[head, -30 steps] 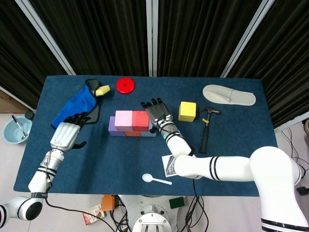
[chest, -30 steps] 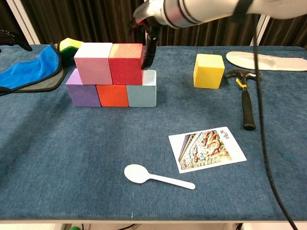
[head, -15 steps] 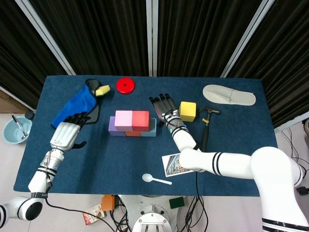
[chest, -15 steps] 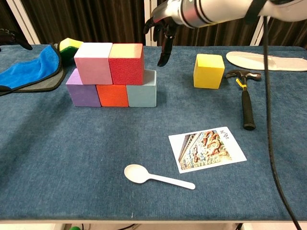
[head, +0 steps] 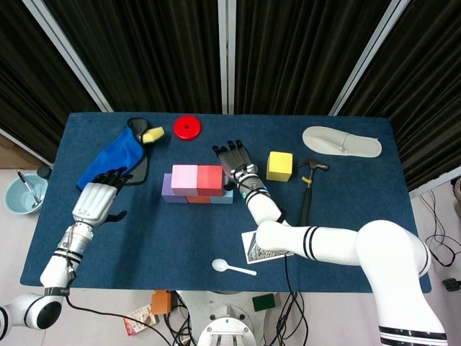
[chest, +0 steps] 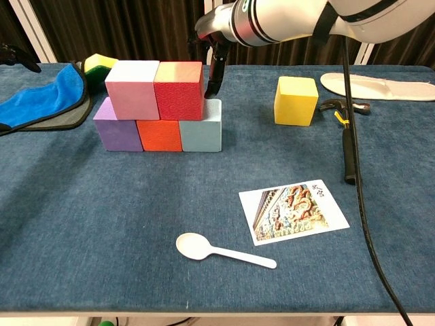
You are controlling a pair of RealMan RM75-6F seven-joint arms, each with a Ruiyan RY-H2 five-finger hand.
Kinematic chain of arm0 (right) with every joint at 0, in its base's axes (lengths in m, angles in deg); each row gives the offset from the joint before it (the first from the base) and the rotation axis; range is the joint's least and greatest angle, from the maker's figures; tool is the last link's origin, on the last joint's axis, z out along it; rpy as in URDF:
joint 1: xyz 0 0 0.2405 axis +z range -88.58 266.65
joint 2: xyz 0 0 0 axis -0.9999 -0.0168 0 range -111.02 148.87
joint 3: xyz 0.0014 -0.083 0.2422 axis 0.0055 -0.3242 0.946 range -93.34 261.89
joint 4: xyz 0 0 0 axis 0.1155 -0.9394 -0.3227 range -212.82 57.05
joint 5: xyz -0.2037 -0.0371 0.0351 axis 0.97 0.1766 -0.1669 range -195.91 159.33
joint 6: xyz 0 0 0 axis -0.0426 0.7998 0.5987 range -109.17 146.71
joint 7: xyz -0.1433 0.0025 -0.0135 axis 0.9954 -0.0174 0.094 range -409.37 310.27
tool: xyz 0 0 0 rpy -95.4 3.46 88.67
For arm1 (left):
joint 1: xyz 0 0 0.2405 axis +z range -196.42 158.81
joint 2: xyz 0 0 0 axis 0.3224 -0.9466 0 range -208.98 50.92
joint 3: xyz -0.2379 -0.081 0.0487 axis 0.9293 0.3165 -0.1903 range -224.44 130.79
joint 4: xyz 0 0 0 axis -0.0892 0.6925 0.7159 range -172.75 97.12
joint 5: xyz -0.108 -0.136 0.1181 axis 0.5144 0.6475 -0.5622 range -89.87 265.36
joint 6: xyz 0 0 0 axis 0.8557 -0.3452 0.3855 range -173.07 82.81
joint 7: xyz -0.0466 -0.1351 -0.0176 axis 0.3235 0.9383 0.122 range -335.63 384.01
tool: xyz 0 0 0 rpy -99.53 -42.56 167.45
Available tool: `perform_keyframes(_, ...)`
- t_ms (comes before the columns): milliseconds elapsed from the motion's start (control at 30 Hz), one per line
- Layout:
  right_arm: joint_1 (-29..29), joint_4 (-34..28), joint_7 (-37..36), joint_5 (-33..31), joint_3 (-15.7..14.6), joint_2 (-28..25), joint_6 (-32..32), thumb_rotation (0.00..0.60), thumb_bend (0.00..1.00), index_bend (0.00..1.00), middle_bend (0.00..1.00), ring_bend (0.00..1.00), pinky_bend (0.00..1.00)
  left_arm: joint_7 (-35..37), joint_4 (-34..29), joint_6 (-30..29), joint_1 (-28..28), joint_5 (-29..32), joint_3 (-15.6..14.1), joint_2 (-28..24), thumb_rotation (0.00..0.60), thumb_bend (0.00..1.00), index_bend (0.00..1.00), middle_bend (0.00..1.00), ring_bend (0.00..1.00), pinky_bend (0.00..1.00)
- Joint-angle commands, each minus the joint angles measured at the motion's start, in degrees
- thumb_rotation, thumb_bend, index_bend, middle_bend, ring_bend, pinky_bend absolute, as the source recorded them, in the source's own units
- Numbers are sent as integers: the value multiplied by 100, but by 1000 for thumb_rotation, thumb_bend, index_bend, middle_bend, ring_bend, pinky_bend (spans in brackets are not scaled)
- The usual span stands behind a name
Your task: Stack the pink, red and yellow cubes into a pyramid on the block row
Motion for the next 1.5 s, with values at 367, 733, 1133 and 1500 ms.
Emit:
perform_keyframes(367, 44, 84, 15, -65, 32, 42, 16, 600, 202, 67, 134, 0, 0, 49, 42, 9, 12, -25, 2, 19, 594, 158, 162, 71, 108, 207)
perform_keyframes(733, 57, 173, 31, -11, 57, 116, -11, 600, 203, 65, 141, 0, 0, 94, 87, 19, 27, -27, 4, 31, 599, 159, 162, 71, 108, 207)
perform_keyframes(1133, 90, 182, 132, -92, 52, 151, -27, 600, 203, 65, 143, 0, 0, 150, 132, 28, 60, -25, -10, 38, 599, 158, 163, 71, 108, 207)
perform_keyframes(1500, -498, -1047, 59, 544, -346, -914, -635, 600, 206, 65, 146, 0, 0, 168, 179, 119, 30, -17, -10, 51, 597, 158, 162, 71, 108, 208)
